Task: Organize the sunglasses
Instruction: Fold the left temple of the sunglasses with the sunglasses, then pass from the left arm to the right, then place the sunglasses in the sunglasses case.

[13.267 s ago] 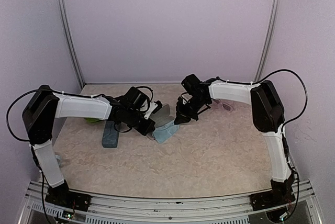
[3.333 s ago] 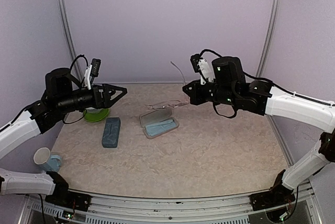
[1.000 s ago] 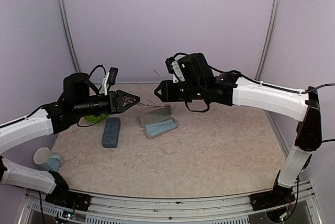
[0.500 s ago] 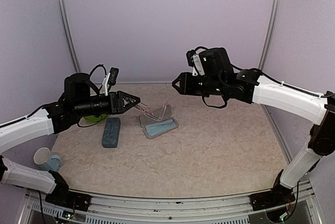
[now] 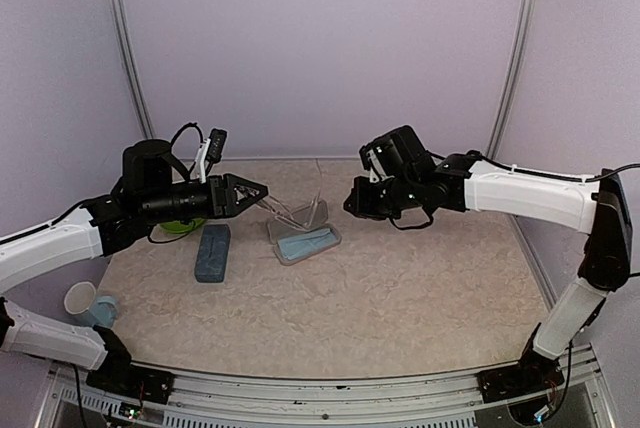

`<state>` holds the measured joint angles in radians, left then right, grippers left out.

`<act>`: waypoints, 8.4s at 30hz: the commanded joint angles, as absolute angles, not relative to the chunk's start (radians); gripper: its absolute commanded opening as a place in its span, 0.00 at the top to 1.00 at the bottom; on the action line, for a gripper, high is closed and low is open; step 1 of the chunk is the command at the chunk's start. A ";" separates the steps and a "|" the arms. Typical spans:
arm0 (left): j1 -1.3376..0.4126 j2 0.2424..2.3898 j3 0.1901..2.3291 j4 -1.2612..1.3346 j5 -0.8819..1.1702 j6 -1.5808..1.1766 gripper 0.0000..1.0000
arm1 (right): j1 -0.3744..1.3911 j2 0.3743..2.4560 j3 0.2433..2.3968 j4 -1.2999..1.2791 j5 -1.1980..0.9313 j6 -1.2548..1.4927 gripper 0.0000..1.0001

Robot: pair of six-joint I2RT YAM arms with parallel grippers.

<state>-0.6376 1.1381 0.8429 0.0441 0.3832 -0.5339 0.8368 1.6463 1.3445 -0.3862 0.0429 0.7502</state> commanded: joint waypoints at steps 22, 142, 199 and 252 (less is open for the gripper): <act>-0.653 1.182 0.892 0.091 0.370 -0.528 0.50 | 0.901 1.868 1.630 -0.326 -0.213 0.680 0.86; -0.532 1.138 0.855 0.189 0.543 -0.460 0.01 | 0.849 1.601 1.298 -0.143 -0.580 0.650 1.00; -0.503 0.765 0.763 -0.374 -0.031 -0.441 0.03 | 0.891 2.217 1.788 -0.388 0.225 1.964 1.00; -0.476 0.917 0.797 -0.311 0.030 -0.330 0.03 | 0.877 2.208 1.756 -0.387 0.189 1.906 0.58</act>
<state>-0.4908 0.8814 0.7643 -0.3408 0.0082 -0.3565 0.8871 2.2894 1.7908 -0.4015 0.1722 1.9724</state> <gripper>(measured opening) 0.974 0.396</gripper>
